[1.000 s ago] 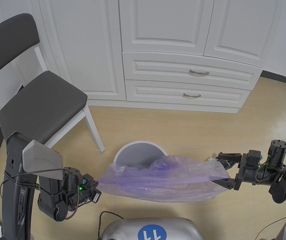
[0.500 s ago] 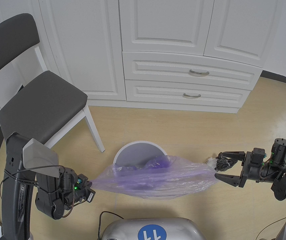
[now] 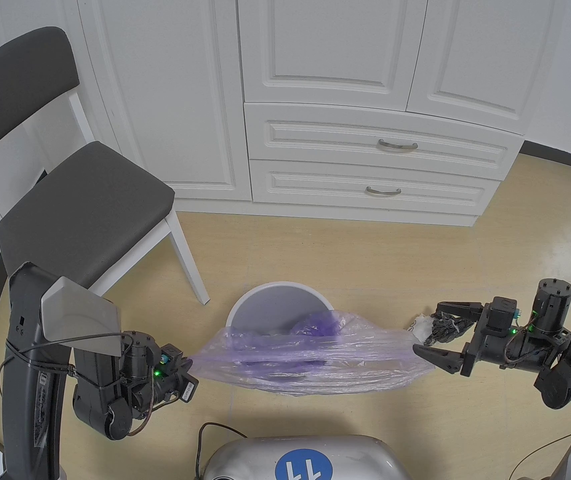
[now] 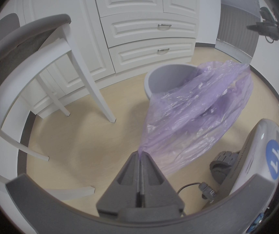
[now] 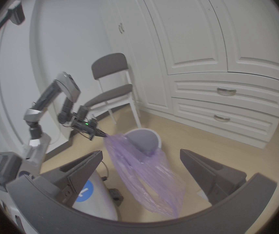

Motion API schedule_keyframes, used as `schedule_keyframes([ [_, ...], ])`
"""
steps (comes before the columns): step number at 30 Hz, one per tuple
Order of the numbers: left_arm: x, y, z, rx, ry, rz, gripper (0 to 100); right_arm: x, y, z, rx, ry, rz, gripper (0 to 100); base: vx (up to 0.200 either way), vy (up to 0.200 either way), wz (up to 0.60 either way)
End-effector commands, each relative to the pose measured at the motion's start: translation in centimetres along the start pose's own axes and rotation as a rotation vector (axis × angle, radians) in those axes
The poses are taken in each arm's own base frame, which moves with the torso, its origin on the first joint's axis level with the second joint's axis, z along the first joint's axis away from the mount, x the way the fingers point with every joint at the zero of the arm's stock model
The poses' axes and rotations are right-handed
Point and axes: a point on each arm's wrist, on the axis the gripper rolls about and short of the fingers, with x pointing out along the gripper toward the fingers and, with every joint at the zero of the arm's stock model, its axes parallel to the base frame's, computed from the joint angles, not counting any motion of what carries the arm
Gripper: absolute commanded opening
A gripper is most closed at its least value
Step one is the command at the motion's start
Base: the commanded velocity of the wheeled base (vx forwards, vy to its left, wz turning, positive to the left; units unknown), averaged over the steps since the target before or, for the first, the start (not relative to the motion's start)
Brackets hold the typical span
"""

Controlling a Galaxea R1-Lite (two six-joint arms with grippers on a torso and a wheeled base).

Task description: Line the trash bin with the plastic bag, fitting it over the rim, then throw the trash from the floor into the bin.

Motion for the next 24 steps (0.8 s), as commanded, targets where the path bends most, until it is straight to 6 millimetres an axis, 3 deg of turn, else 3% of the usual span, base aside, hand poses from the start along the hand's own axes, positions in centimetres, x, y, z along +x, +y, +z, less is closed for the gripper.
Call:
schedule_keyframes([
  [1, -0.9, -1.9, 2.4, -0.022, -0.075, -0.046, 0, 3.1, 2.9, -0.7, -0.024, 0.068, -0.06, 100, 0.0, 0.0, 0.0],
  [7, -3.4, -3.8, 2.7, -0.019, -0.061, -0.13, 0, 5.1, 5.8, -1.5, -0.054, 0.15, -0.147, 100, 0.0, 0.0, 0.0],
  [11, -3.5, -3.8, 2.3, -0.019, -0.047, -0.162, 0, 5.5, 6.8, -2.0, -0.081, 0.176, -0.117, 100, 0.0, 0.0, 0.0],
  [24, -0.3, -1.4, 0.1, -0.075, -0.006, -0.1, 0, 8.1, 8.5, -4.3, -0.113, 0.258, -0.142, 100, 0.0, 0.0, 0.0],
])
